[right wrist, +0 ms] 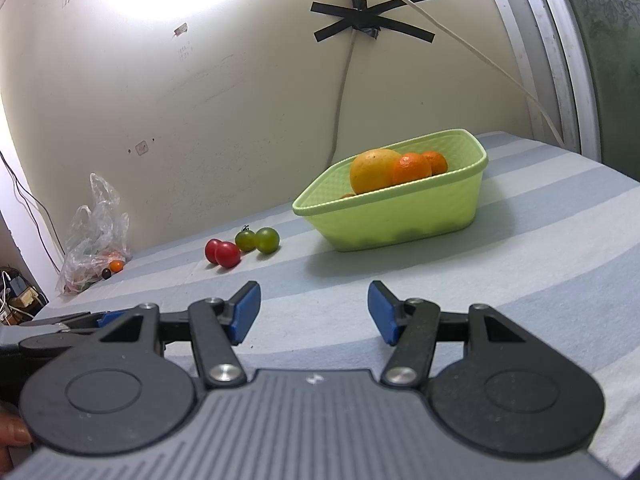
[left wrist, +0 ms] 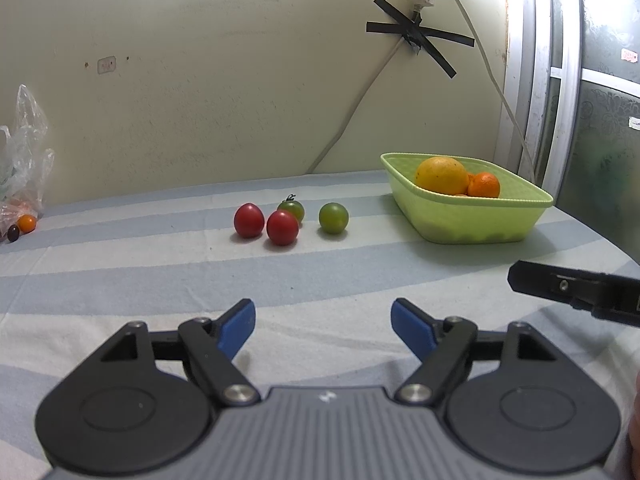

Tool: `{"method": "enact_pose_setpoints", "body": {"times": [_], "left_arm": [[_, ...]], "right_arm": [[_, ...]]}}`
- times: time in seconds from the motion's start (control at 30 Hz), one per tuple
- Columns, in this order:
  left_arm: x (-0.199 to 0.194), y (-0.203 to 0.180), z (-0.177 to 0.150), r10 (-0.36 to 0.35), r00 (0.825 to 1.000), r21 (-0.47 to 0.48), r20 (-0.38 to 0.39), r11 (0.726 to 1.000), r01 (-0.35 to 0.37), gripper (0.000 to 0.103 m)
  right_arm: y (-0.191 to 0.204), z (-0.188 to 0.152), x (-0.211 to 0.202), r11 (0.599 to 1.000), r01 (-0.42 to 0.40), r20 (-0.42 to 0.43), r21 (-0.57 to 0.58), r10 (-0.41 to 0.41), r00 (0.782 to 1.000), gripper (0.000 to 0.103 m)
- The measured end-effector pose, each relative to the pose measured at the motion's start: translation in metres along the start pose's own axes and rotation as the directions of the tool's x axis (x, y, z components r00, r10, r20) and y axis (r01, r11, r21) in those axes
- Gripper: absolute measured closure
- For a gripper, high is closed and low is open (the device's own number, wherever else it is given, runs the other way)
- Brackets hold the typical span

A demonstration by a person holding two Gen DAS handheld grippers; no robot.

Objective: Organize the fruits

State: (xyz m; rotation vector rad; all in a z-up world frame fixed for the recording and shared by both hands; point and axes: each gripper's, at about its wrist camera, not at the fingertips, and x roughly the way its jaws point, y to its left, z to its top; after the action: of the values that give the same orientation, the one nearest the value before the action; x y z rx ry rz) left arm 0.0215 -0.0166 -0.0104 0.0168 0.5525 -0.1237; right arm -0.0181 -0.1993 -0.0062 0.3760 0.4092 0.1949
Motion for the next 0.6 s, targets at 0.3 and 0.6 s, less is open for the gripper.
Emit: {"method": "enact_pose_setpoints", "body": {"times": [0.3, 0.6], "left_arm": [[0.0008, -0.0006, -0.0016, -0.008, 1.000, -0.005, 0.001, 1.000, 0.008, 0.022], [-0.0026, 0.0035, -0.0012, -0.033, 0.999, -0.014, 0.013, 0.999, 0.033, 0.021]], "right_arm": [[-0.0001, 0.0005, 0.0013, 1.000, -0.003, -0.014, -0.009, 0.003, 1.000, 0.041], [0.0016, 0.0018, 0.0066, 1.000, 0.012, -0.030, -0.024, -0.012, 0.999, 0.041]]}}
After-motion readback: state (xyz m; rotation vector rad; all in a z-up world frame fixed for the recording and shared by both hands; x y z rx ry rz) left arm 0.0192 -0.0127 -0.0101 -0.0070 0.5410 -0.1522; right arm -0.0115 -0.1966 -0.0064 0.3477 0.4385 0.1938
